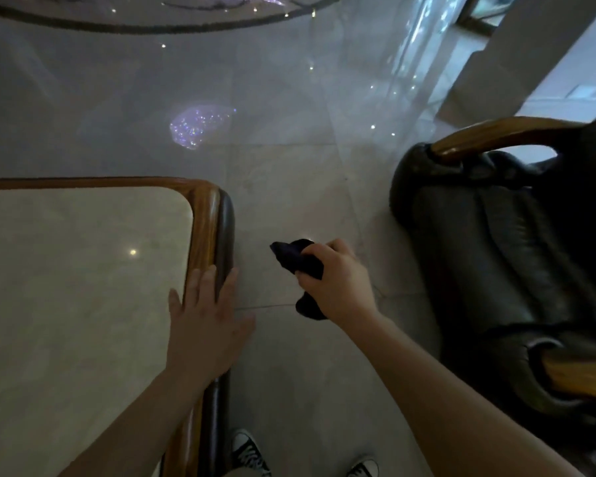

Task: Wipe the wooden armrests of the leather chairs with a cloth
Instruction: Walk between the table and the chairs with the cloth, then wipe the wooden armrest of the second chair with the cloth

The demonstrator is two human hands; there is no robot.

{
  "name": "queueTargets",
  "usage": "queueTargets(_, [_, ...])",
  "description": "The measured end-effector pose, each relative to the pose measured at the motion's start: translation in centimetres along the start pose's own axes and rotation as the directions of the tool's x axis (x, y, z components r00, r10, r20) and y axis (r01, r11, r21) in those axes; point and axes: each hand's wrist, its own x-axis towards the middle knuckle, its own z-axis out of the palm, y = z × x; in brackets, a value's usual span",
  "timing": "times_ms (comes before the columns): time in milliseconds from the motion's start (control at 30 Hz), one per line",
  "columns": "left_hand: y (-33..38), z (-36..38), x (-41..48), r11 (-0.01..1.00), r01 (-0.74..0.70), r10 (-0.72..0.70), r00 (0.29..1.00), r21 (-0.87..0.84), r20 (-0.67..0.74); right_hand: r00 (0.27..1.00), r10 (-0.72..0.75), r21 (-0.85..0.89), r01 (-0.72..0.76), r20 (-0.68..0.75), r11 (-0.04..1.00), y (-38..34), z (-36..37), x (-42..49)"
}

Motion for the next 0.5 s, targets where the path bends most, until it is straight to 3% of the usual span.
queueTargets(500, [27.2, 0.4, -0.4, 0.946, -0.323, 0.323, 0.946, 0.002, 0.026, 0.932, 0.277, 0.066, -0.269, -0.232, 0.961, 19.4, -17.8, -12.4])
